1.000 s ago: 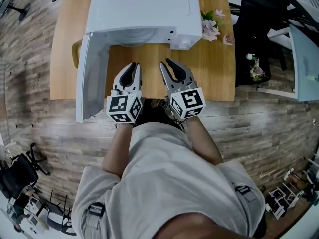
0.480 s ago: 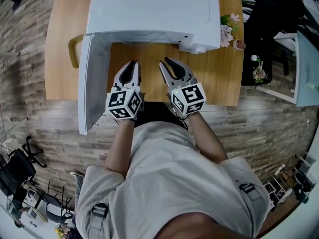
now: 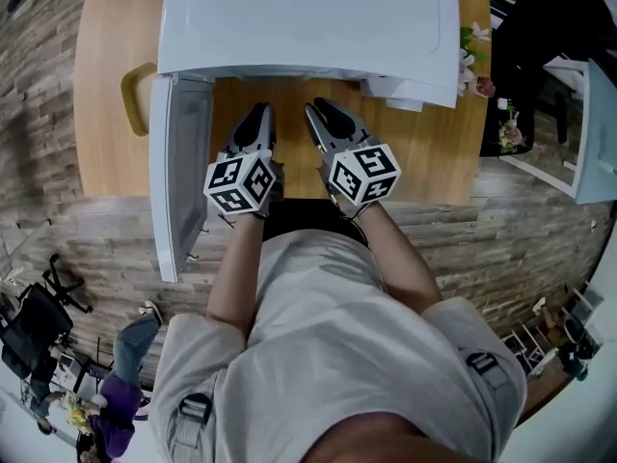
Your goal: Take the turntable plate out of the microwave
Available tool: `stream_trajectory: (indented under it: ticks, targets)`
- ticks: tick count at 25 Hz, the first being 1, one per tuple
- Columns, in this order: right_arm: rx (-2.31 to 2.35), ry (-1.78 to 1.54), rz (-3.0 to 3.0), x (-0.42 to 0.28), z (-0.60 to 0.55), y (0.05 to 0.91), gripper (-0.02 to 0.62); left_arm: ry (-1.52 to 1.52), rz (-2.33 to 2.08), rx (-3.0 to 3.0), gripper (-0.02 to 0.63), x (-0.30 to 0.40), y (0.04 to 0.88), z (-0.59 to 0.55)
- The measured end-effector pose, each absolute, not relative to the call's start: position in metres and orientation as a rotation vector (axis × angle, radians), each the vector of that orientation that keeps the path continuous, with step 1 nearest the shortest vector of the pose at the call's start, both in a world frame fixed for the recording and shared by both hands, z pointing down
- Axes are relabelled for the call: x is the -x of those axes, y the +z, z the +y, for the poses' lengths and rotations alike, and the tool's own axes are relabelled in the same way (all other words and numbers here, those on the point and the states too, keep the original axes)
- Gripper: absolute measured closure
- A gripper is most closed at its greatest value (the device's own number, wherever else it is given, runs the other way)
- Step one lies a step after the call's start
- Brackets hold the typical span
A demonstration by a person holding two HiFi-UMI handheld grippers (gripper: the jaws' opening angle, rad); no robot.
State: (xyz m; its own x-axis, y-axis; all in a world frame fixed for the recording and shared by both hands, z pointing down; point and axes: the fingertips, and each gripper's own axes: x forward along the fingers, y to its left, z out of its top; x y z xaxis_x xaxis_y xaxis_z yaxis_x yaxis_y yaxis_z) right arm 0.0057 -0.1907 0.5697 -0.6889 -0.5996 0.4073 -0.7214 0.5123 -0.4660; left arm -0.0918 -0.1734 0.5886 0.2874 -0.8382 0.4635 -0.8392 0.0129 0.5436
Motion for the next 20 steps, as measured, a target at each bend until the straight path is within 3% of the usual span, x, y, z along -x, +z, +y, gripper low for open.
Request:
stream_trajectory:
  ticks: [9,20]
  targets:
    - [-1.225,1.310,-2.430,0.002,-0.212,0.620,0.505,-0.072,-1.488,-1.667,0.528,0.109,0.626,-0.196]
    - [-1.321,1.679,-2.308,0.003,-0.225,0.647,0.454,-0.271,-1.397,-1.505,0.452,0.115,0.648,-0.208]
